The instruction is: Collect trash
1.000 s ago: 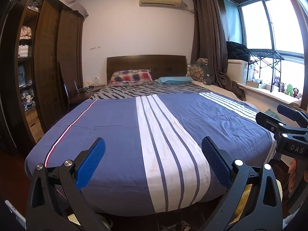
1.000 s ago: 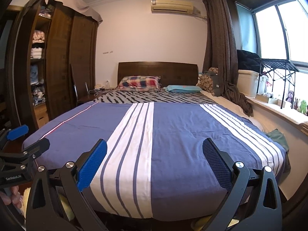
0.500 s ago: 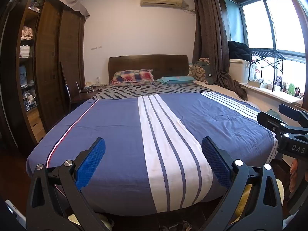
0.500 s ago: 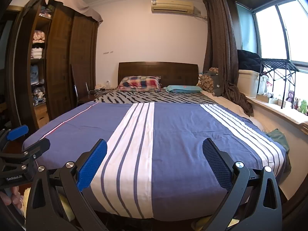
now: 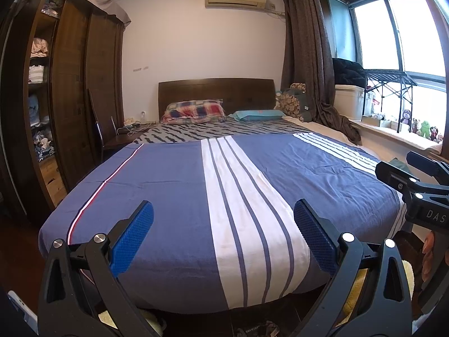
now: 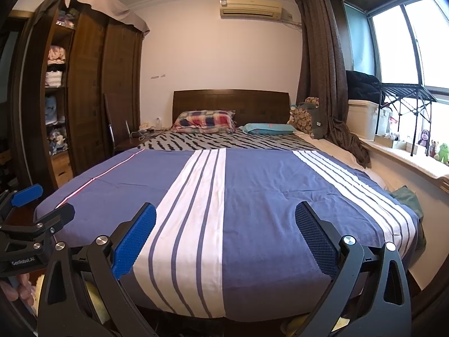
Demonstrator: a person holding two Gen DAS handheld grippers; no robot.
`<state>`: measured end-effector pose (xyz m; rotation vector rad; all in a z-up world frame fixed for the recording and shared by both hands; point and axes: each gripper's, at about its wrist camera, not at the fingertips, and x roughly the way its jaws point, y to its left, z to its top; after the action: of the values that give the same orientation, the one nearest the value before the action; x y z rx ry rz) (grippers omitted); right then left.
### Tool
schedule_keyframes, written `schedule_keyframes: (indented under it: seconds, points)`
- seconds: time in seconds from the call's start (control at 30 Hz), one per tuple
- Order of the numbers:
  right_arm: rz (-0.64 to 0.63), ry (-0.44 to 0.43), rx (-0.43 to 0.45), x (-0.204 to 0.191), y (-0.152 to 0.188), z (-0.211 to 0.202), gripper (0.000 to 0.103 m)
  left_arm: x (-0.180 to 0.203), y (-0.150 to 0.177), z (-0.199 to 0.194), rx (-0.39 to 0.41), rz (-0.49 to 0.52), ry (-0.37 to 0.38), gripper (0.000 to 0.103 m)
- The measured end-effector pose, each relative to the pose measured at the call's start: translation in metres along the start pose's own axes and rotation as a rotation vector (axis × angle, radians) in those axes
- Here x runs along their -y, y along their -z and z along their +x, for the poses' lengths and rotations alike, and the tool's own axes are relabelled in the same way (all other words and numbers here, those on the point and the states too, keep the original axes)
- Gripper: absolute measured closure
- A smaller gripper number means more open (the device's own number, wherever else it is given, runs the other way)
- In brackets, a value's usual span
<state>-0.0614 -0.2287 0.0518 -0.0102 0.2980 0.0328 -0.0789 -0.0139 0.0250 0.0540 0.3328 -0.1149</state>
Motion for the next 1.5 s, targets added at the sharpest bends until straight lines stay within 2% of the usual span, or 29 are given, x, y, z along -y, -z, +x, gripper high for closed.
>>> schedule_keyframes:
  seconds: [1.5]
  points:
    - [0.002,-0.005,-0.008,-0.0036,0.0031,0.0018,0.004,0.0036,-0.0003,-0.0008,-0.004,-0.007,-0.012,0.008]
